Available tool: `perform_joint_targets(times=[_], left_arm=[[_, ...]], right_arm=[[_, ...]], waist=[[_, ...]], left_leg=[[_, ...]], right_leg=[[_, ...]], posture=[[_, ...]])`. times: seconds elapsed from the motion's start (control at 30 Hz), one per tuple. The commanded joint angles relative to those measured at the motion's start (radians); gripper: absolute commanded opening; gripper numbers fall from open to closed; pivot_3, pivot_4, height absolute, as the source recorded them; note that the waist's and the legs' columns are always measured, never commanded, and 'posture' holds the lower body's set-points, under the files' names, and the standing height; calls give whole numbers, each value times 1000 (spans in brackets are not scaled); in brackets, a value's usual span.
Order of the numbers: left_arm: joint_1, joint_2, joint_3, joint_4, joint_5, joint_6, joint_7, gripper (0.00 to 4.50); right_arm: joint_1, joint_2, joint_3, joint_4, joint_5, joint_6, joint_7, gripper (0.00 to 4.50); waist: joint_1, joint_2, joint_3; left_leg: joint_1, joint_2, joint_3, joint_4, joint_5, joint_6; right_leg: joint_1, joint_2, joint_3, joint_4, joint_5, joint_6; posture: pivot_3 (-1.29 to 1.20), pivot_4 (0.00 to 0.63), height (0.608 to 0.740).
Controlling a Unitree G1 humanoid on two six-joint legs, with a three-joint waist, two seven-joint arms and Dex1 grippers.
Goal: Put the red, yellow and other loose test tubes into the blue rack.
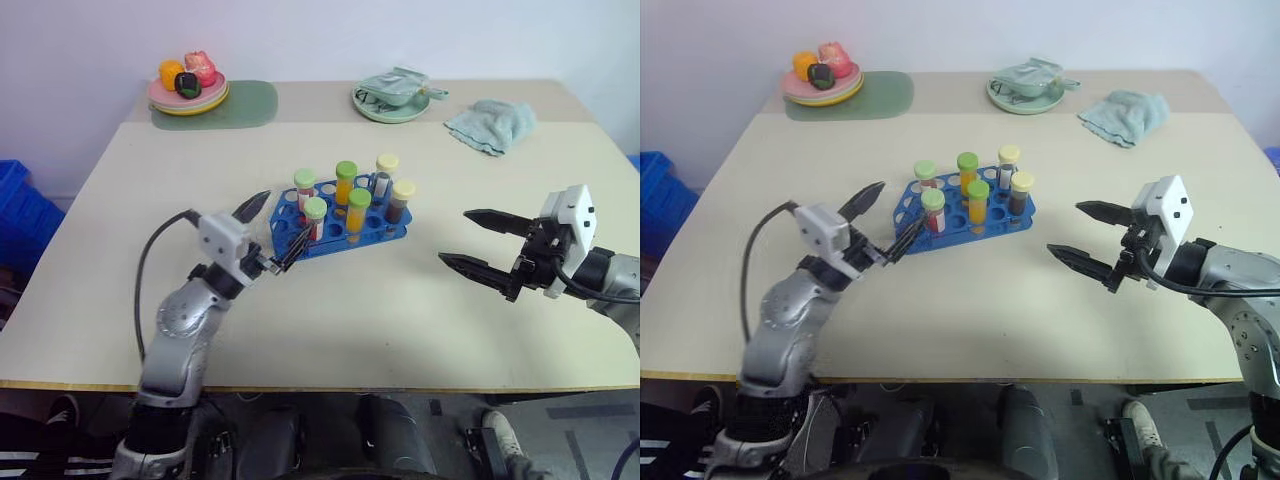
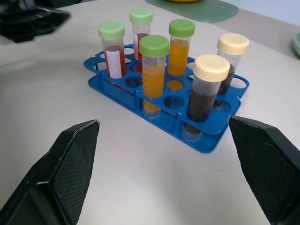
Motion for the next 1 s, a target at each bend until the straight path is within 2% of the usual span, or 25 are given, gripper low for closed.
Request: perform_joint_targets(times=[0.03, 0.1, 0.27, 0.33, 0.4, 0.5, 0.53, 0.6, 0.7, 0.73, 0.8, 1.0], left_arm=[[63, 79, 75, -140, -139, 124, -38, 4458], [78, 125, 140, -156, -219, 174, -52, 4458], [34, 373, 349, 4, -400, 289, -261, 4458], [46, 459, 378, 103, -390, 257, -401, 4458], [48, 522, 392, 248, -356, 152, -586, 4458], [37, 595, 405, 389, -385, 167, -755, 4458], [31, 608, 408, 425, -397, 163, -816, 4458], [13, 594, 428, 477, -381, 113, -832, 4458], [49, 650, 404, 496, -353, 122, -934, 4458], [53, 643, 409, 497, -341, 92, -942, 4458], [25, 568, 439, 504, -313, -10, -858, 4458], [4, 530, 399, 491, -294, -29, -863, 4458]], right_arm=[[-7, 6, -6, -4, -2, -24, 11, 4500], [-11, 7, 0, -1, 3, -21, 17, 4500], [-55, 15, 27, 38, 0, -39, 41, 4500], [-93, 33, 55, 68, -22, -62, 36, 4500], [-132, 61, 86, 93, -44, -86, 25, 4500], [-143, 77, 92, 99, -58, -103, 27, 4500], [-130, 75, 84, 99, -60, -110, 33, 4500], [-96, 72, 65, 97, -74, -130, 40, 4500], [-50, 67, 41, 92, -83, -148, 44, 4500], [-39, 64, 34, 91, -85, -153, 47, 4500], [-10, 53, 15, 90, -93, -162, 59, 4500], [84, -9, -71, 118, -109, -205, 145, 4500]], waist=[[-3, 0, 0], [-3, 0, 0], [-5, 0, 0], [-12, 0, 0], [-20, 1, 0], [-29, 1, 0], [-30, 1, 1], [-27, 1, 0], [-30, 1, 1], [-31, 1, 1], [-30, 1, 1], [-28, 0, 1]], left_leg=[[0, 0, 0, 0, 0, 0], [0, 0, 0, 0, 0, 0], [1, 1, 0, -1, 0, 0], [1, 1, 1, -1, 0, 0], [2, 1, 1, -3, 0, 0], [1, 1, 1, -4, 0, 0], [0, 1, 1, -4, 0, 0], [0, 1, 1, -4, 0, 0], [-1, 1, 0, -4, 0, 0], [-1, 1, 0, -4, 0, 0], [-1, 1, 1, -4, 0, 0], [0, 1, 0, -3, 0, 0]], right_leg=[[0, 0, 0, 0, 0, 0], [-1, 0, 0, 0, 0, 0], [-1, 1, 0, 1, 0, -1], [0, 2, 0, 1, 0, -1], [0, 2, 0, 0, 0, -1], [-1, 2, -1, 0, -1, -1], [-2, 2, -1, 0, -1, -1], [-2, 2, -1, 0, -1, -1], [-2, 2, -2, 0, -1, -1], [-2, 2, -2, 0, -1, -1], [-3, 1, -2, -1, -1, -1], [-2, 0, -2, -1, -1, -1]], posture=[[0, 150, 740], [0, 150, 740], [0, 150, 740], [0, 150, 740], [0, 150, 740], [0, 150, 740], [0, 150, 740], [0, 150, 740], [0, 150, 740], [0, 150, 740], [0, 150, 740], [0, 150, 740]])
